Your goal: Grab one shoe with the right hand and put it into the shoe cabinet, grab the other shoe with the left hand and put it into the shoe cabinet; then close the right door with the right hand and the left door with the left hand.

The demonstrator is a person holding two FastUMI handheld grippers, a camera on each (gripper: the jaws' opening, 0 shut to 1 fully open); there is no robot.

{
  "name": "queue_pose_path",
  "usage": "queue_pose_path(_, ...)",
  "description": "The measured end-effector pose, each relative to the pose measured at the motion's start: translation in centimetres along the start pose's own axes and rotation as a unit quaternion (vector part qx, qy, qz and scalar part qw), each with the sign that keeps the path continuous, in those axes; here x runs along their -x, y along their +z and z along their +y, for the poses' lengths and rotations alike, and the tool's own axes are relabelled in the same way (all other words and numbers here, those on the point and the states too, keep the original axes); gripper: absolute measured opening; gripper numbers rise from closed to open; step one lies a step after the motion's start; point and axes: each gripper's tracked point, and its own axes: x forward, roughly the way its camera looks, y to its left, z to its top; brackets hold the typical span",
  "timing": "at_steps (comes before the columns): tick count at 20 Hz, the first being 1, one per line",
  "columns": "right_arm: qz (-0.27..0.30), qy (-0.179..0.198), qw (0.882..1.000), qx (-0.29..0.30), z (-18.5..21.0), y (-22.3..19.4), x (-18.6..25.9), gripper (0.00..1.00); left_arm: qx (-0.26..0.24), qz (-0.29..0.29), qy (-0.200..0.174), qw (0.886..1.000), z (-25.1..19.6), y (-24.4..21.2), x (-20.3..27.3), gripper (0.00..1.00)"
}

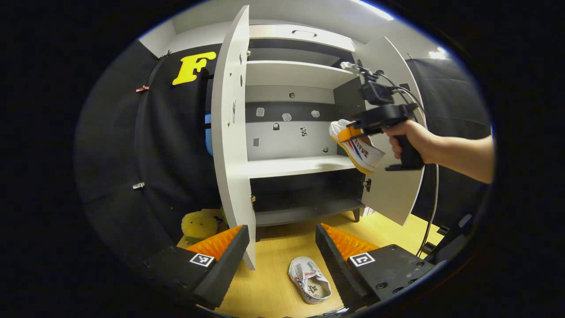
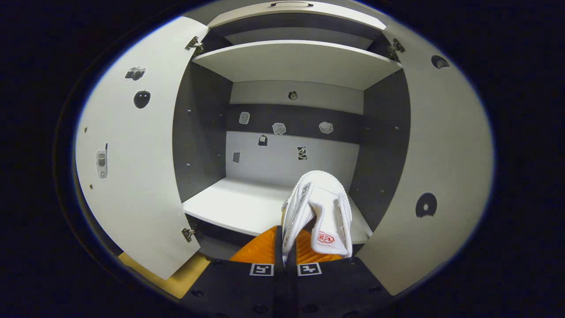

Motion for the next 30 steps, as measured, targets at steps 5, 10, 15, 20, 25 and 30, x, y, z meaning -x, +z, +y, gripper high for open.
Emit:
queue_pose_path(5, -0.007, -0.001, 0.999, 0.040, -1.3, 1.9, -8.3, 0.04, 0.042, 0.009, 0.029, 0.999, 0.5, 0.1, -0.5, 0.95)
queue_pose_path(10, 0.057, -0.020, 0.994, 0.093, -3.0, 0.9, -15.9, 0.04, 0.052, 0.003, 0.072, 0.996, 1.6, 0.6, -0.7, 0.95)
queue_pose_path(15, 0.137, -0.006, 0.988, 0.076, -2.5, -2.2, -21.4, 0.05, 0.073, 0.001, 0.111, 0.991, 3.0, 0.8, -0.3, 0.95)
queue_pose_path(20, 0.183, -0.011, 0.983, 0.026, -1.5, -4.6, -23.8, 0.05, 0.087, -0.001, 0.149, 0.985, 3.9, 0.8, 0.3, 0.95)
queue_pose_path(25, 0.206, -0.027, 0.978, -0.017, -1.5, -5.1, -23.7, 0.15, 0.094, 0.002, 0.172, 0.981, 3.9, 0.6, 1.4, 0.95)
queue_pose_path(30, 0.213, 0.026, 0.973, -0.091, 1.5, -4.3, -19.8, 0.58, 0.089, 0.013, 0.173, 0.981, 3.1, -0.4, 2.0, 0.95)
